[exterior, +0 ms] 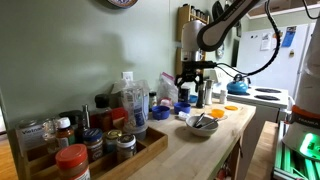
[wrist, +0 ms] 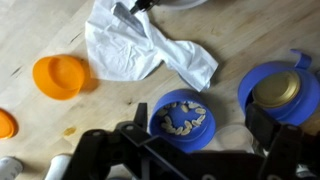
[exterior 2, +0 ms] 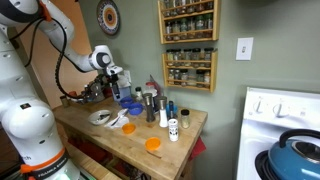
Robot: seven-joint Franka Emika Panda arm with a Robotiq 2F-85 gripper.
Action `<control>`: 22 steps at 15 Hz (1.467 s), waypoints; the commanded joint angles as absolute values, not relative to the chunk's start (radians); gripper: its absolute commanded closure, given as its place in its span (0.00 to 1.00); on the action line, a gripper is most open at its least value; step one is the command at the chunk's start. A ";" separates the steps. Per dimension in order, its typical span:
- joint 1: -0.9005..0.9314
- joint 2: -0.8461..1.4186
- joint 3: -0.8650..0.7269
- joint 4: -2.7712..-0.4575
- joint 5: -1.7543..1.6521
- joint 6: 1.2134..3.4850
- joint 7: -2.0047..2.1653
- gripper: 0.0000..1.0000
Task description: Stack the two blue mugs together
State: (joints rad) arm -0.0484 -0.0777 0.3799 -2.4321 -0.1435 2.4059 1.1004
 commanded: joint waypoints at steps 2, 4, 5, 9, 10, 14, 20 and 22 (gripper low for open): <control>0.077 0.121 0.289 -2.402 0.038 2.576 1.051 0.00; 0.110 0.185 0.267 -2.391 0.079 2.695 1.040 0.00; 0.124 0.207 0.259 -2.383 0.108 2.744 1.029 0.00; 0.156 0.255 0.221 -2.346 0.171 2.838 1.000 0.00; 0.169 0.267 0.206 -2.337 0.162 2.839 1.007 0.00; 0.221 0.314 0.149 -2.309 0.131 2.834 1.036 0.42; 0.279 0.337 0.081 -2.289 0.121 2.854 1.067 0.87; 0.293 0.321 0.060 -2.292 0.114 2.853 1.078 0.99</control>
State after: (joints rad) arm 0.2554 0.3254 0.1005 -2.2943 0.1328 2.8360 1.0400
